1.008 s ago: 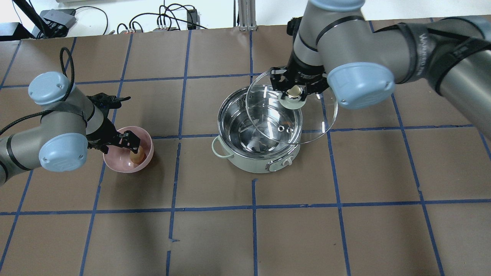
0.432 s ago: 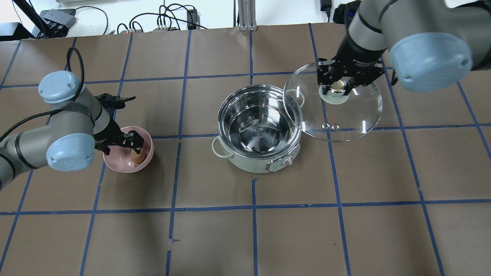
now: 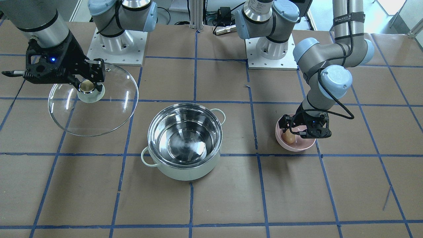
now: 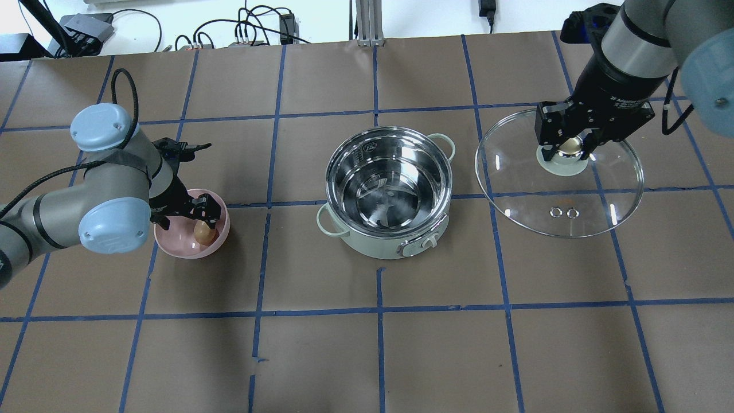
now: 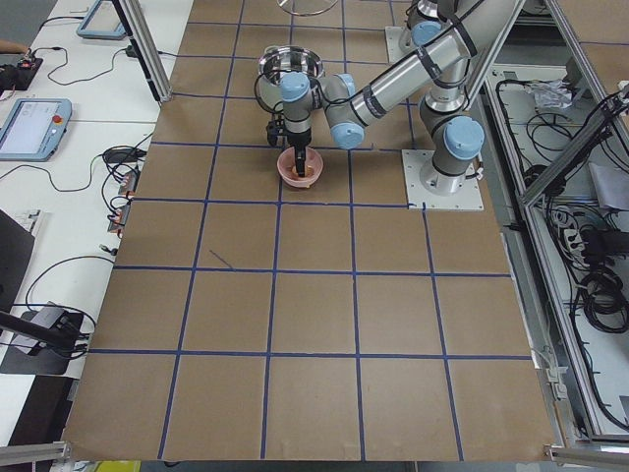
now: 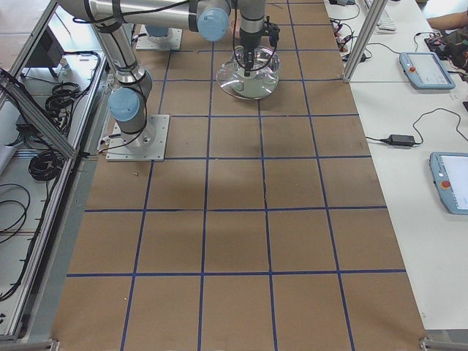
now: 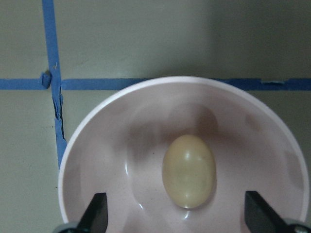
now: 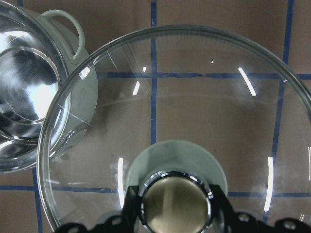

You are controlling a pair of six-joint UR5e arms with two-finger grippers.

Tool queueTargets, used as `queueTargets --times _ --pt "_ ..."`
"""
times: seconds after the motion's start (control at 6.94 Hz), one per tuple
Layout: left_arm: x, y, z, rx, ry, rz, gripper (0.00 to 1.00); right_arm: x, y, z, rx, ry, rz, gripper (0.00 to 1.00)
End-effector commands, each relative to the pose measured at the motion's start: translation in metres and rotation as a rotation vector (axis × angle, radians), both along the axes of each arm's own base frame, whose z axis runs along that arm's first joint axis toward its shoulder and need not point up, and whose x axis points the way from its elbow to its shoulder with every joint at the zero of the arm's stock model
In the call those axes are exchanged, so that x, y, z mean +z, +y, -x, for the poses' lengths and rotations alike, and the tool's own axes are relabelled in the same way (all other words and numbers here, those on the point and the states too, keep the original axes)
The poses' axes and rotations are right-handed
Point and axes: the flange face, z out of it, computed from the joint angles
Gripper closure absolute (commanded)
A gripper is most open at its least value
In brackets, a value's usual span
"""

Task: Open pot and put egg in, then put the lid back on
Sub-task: 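Lower the left gripper into the pink bowl and grasp the tan egg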

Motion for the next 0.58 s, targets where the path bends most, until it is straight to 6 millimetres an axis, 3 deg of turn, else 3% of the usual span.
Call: queueTargets --times 0.0,0.43 --pt "-0.0155 0.0011 -0.0046 0.002 -0.04 -0.042 0.03 0.0027 0.0029 0.0009 0.008 0.004 0.004 0.79" --pt "-0.0177 0.0004 -0.0056 0.006 -0.046 -0.051 0.04 0.0009 0.0027 0.0025 0.032 0.004 -0.002 0.79"
